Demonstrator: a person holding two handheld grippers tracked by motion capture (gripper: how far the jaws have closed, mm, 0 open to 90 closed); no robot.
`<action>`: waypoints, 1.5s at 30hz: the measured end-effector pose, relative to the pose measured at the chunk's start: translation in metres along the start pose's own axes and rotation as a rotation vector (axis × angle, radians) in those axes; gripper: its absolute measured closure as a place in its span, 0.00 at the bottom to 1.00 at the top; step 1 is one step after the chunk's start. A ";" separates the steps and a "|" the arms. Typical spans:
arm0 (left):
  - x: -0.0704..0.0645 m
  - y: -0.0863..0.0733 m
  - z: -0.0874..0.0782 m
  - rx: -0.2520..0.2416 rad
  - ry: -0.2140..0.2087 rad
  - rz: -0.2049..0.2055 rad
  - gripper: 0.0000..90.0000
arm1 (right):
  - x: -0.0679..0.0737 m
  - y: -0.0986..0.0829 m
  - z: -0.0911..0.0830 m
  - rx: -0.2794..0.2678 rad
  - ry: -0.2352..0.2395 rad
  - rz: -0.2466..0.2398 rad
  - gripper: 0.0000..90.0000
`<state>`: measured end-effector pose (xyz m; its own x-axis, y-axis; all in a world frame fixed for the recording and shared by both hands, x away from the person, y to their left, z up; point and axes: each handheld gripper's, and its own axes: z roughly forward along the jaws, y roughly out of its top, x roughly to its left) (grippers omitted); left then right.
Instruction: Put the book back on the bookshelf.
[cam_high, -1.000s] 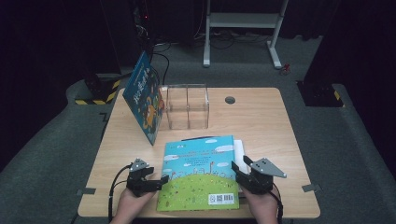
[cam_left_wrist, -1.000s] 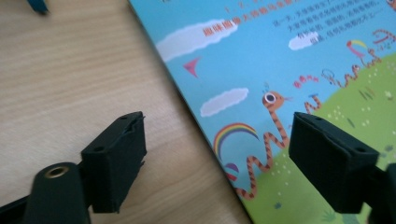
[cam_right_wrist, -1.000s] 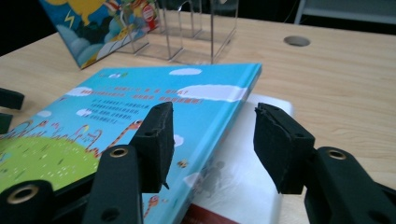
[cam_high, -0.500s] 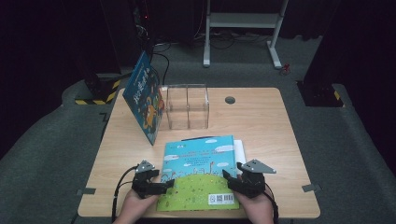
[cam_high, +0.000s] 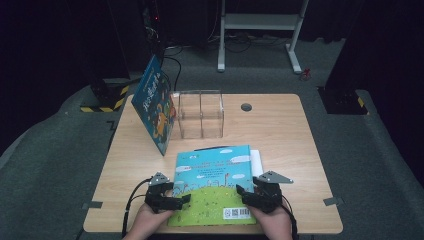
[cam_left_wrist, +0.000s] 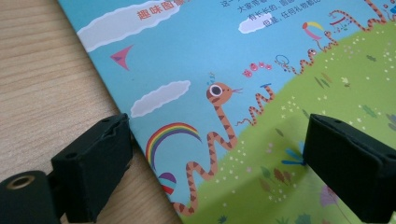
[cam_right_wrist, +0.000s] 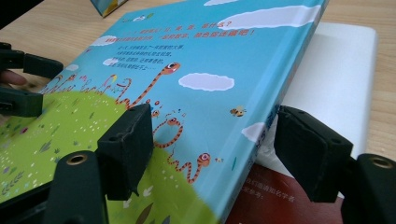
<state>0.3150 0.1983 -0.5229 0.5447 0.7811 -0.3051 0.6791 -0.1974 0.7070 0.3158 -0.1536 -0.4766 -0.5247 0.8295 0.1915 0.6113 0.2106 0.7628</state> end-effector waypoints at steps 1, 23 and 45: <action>0.000 0.000 0.000 0.000 0.000 0.000 0.09 | 0.000 0.000 0.000 0.000 0.003 0.000 0.31; -0.010 0.002 0.006 -0.006 0.002 0.038 0.07 | 0.003 0.006 -0.002 0.064 -0.005 -0.008 0.27; -0.017 0.002 0.011 -0.027 -0.012 0.059 0.07 | -0.004 0.007 -0.005 0.077 0.011 0.021 0.26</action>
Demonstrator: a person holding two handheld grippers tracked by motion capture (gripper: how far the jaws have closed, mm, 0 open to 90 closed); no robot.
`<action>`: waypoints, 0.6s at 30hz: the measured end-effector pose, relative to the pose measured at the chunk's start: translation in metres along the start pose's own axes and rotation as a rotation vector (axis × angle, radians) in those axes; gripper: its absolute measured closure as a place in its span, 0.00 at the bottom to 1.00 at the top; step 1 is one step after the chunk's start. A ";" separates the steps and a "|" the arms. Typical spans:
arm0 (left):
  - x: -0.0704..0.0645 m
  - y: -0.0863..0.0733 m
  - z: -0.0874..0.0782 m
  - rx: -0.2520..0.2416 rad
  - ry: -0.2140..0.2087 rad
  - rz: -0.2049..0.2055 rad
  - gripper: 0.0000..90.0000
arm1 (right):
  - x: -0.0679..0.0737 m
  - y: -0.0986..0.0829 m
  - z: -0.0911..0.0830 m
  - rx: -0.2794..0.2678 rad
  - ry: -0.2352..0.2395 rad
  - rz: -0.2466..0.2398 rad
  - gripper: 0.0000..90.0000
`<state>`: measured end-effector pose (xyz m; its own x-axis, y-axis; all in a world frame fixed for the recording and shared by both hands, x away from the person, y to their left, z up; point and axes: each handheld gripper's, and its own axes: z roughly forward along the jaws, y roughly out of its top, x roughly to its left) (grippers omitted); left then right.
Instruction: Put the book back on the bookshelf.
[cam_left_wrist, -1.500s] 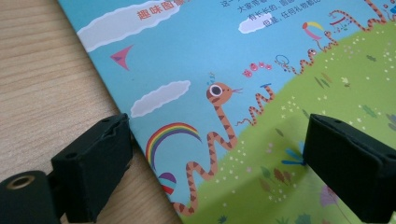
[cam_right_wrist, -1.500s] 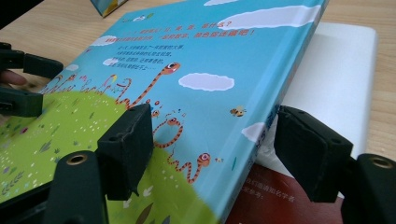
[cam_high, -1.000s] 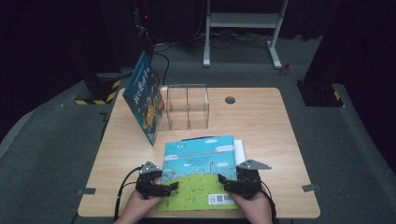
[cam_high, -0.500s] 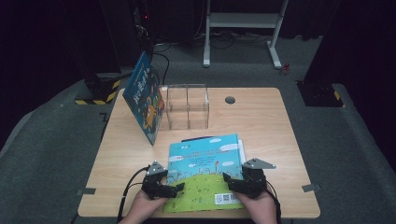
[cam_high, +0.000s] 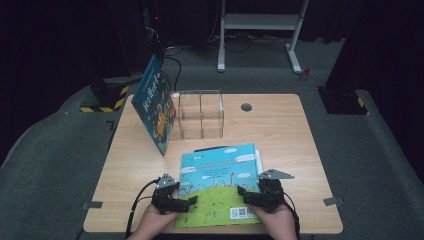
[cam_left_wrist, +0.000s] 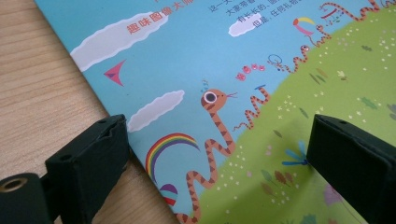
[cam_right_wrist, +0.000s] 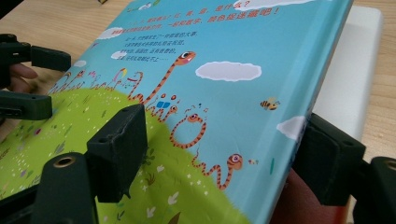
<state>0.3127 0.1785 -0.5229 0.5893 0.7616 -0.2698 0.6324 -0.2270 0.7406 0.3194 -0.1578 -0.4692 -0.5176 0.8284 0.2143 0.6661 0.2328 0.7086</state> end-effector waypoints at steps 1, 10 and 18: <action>0.000 0.000 0.000 0.001 -0.001 -0.001 0.06 | 0.000 0.000 0.000 -0.003 0.001 0.002 0.28; 0.004 0.001 0.002 0.020 -0.018 -0.033 0.04 | -0.007 -0.002 -0.007 -0.028 0.036 0.028 0.40; 0.005 0.001 0.002 0.022 -0.019 -0.028 0.02 | -0.005 -0.002 -0.010 -0.044 0.028 0.002 0.42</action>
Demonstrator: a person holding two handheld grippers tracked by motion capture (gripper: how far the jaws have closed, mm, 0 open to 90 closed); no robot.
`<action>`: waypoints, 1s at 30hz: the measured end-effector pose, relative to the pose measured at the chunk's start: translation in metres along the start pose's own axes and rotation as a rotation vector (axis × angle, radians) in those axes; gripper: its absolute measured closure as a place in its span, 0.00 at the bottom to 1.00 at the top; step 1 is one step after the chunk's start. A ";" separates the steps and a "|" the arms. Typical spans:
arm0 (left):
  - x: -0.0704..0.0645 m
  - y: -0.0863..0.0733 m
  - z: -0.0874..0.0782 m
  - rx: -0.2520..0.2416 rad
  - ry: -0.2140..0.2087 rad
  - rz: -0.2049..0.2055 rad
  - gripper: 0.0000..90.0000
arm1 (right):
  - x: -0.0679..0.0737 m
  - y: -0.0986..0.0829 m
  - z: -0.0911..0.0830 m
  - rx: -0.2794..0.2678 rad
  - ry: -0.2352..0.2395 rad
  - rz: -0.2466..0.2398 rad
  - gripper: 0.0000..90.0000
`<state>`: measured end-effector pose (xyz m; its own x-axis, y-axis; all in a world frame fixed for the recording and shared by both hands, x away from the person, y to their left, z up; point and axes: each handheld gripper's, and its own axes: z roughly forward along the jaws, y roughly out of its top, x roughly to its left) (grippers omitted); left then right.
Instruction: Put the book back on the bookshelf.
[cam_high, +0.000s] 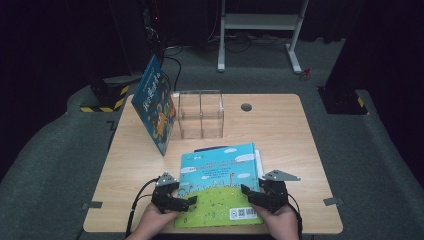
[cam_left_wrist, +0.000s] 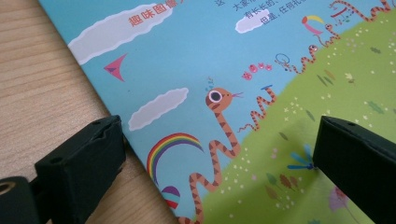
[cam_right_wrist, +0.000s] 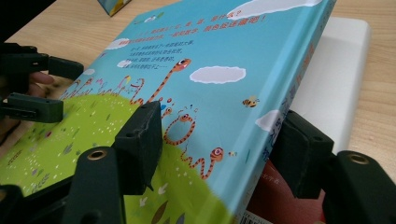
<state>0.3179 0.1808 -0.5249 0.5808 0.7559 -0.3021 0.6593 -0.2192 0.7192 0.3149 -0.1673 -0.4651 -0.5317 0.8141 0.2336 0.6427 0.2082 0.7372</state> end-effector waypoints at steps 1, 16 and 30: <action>0.000 0.000 0.000 0.000 0.001 0.004 0.02 | 0.000 0.000 0.000 -0.002 -0.002 -0.004 0.42; 0.005 0.000 -0.002 -0.009 -0.004 -0.039 0.00 | 0.012 0.004 -0.010 -0.069 -0.052 -0.081 0.48; 0.004 0.000 -0.002 -0.007 0.005 -0.030 0.00 | 0.008 0.003 -0.008 -0.064 -0.030 -0.075 0.49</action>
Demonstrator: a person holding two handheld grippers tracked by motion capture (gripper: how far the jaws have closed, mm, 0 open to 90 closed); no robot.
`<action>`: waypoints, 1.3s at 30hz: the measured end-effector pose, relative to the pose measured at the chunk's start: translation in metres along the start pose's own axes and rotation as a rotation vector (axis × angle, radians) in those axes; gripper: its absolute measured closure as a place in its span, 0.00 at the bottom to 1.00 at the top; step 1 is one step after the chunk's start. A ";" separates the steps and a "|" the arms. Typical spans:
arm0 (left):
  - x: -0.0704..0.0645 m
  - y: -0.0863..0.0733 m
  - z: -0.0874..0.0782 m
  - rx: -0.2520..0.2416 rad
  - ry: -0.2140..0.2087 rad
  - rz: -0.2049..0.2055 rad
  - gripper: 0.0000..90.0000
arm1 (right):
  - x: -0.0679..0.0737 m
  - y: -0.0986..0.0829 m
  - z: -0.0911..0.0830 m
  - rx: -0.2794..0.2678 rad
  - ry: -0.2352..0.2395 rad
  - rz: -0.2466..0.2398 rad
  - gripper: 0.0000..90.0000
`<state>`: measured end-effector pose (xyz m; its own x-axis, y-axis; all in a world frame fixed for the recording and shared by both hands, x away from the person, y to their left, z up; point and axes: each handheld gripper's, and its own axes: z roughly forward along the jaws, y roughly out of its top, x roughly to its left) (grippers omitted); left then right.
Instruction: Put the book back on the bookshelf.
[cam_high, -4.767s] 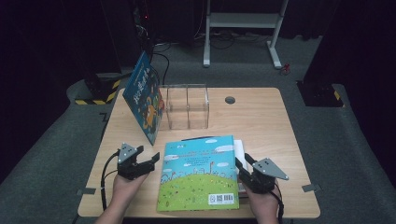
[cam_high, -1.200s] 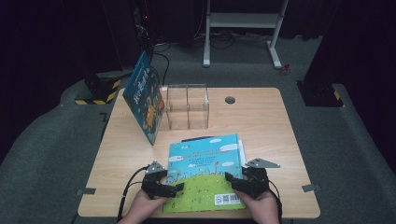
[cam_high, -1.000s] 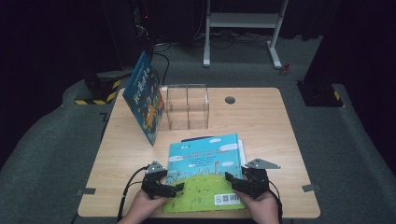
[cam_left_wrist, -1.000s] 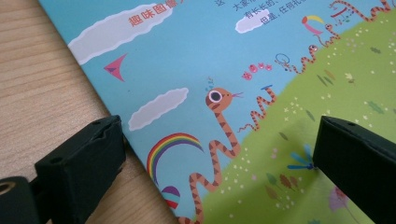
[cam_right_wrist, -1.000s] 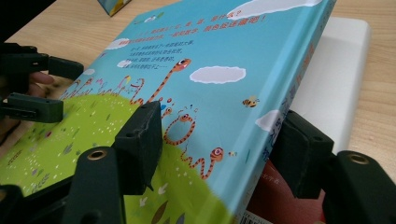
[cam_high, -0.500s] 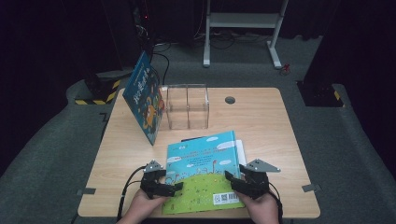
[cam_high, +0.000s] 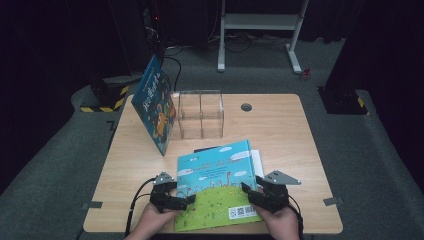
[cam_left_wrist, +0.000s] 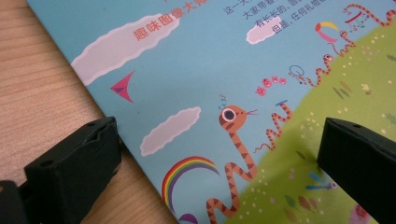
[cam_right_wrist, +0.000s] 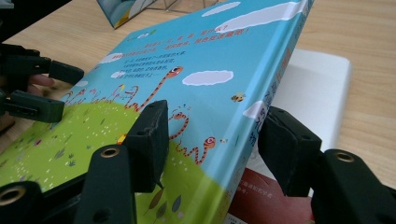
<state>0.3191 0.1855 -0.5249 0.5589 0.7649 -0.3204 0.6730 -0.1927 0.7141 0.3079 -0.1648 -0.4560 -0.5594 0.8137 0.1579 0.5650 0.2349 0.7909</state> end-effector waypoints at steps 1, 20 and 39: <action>-0.001 0.000 0.000 0.003 0.005 0.007 0.00 | -0.001 0.000 0.001 0.012 0.002 0.017 0.49; 0.001 0.014 0.010 0.017 0.009 0.069 0.00 | -0.022 0.008 0.028 0.139 0.103 0.128 0.32; -0.005 0.002 0.003 0.024 -0.019 0.042 0.01 | -0.023 0.007 0.024 0.119 0.103 0.144 0.41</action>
<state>0.3191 0.1796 -0.5242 0.5958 0.7440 -0.3024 0.6603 -0.2394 0.7118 0.3386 -0.1691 -0.4681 -0.5233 0.7864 0.3281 0.7076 0.1866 0.6815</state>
